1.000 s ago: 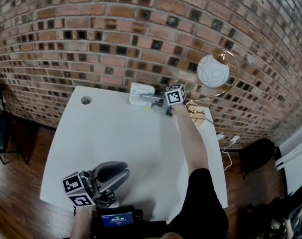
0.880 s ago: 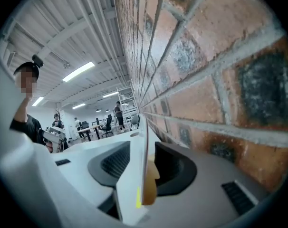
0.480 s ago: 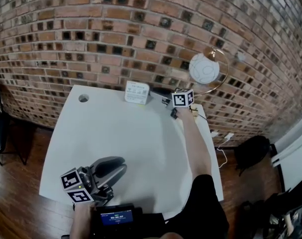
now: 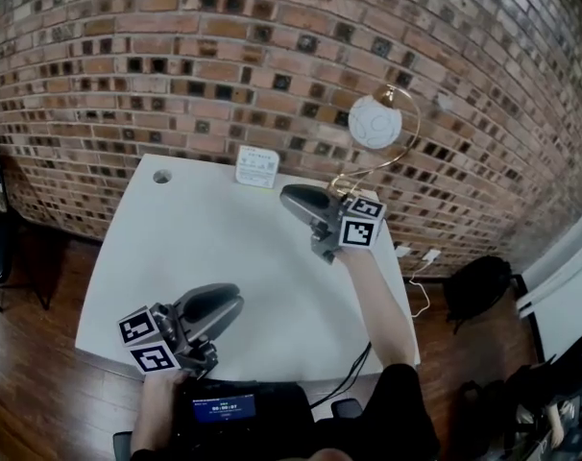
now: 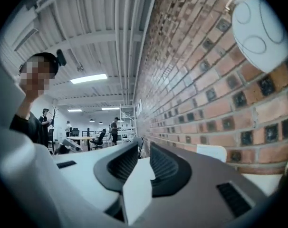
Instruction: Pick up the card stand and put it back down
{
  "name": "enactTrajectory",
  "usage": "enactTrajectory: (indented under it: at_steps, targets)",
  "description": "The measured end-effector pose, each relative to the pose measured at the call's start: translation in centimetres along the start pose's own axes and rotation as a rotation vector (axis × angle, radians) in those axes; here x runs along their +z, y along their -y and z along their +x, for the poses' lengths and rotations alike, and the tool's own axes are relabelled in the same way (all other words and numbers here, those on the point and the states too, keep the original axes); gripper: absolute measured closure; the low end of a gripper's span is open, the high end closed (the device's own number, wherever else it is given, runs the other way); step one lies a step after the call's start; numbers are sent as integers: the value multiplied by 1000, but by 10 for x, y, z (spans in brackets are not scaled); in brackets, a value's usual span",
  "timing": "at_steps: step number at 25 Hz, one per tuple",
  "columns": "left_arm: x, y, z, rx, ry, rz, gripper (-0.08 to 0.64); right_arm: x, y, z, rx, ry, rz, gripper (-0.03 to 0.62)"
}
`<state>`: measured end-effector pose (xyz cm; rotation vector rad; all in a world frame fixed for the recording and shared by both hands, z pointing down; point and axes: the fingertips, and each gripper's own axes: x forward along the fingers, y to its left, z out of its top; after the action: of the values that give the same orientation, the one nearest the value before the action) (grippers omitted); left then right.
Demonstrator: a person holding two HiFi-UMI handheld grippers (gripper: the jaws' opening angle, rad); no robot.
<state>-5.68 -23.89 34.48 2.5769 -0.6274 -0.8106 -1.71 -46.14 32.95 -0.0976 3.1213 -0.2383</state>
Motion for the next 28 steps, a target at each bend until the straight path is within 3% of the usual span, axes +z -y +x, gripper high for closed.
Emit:
enactTrajectory:
  at_steps: [6, 11, 14, 19, 28]
  targets:
    - [-7, 27, 1, -32, -7, 16, 488, 5, -92, -17, 46, 57, -25, 506]
    - [-9, 42, 0, 0, -16, 93, 491, 0, -125, -27, 45, 56, -43, 508]
    - [-3, 50, -4, -3, 11, 81, 492, 2, -141, -31, 50, 81, -26, 508]
    - [-11, 71, -8, -27, -11, 82, 491, 10, -182, -44, 67, 165, -2, 517]
    - [-33, 126, -19, -81, -47, 91, 492, 3, -276, -70, 94, 229, -71, 523]
